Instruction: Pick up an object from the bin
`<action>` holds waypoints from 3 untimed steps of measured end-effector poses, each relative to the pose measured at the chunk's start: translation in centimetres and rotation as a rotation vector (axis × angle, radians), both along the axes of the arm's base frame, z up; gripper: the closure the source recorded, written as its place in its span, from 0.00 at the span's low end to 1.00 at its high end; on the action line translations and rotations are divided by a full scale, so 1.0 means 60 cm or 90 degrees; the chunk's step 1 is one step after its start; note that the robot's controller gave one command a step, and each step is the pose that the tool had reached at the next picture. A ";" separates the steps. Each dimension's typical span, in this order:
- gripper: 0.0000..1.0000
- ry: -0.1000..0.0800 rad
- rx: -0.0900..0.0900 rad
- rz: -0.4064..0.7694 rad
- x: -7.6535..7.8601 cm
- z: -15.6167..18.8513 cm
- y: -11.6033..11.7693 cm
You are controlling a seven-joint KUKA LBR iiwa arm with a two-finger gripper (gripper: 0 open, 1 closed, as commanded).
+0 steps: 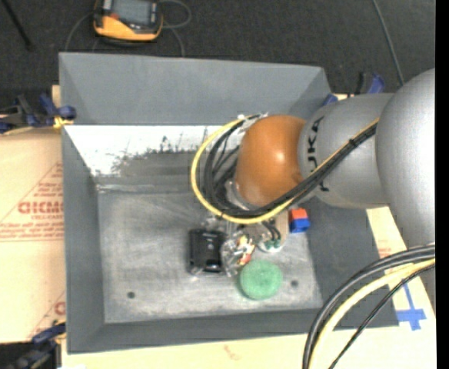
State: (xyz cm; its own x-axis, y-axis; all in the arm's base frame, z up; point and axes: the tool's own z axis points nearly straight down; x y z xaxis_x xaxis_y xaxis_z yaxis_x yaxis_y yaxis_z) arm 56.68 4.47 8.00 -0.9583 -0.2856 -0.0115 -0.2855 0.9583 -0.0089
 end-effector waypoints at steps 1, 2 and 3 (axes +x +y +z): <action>1.00 0.000 0.000 0.000 0.000 0.000 0.000; 1.00 0.006 0.004 0.012 -0.032 0.208 0.033; 0.00 0.006 0.004 0.011 -0.032 0.208 0.034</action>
Offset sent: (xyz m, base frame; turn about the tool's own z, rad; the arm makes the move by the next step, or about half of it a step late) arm -0.0205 0.0211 0.1241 -0.0187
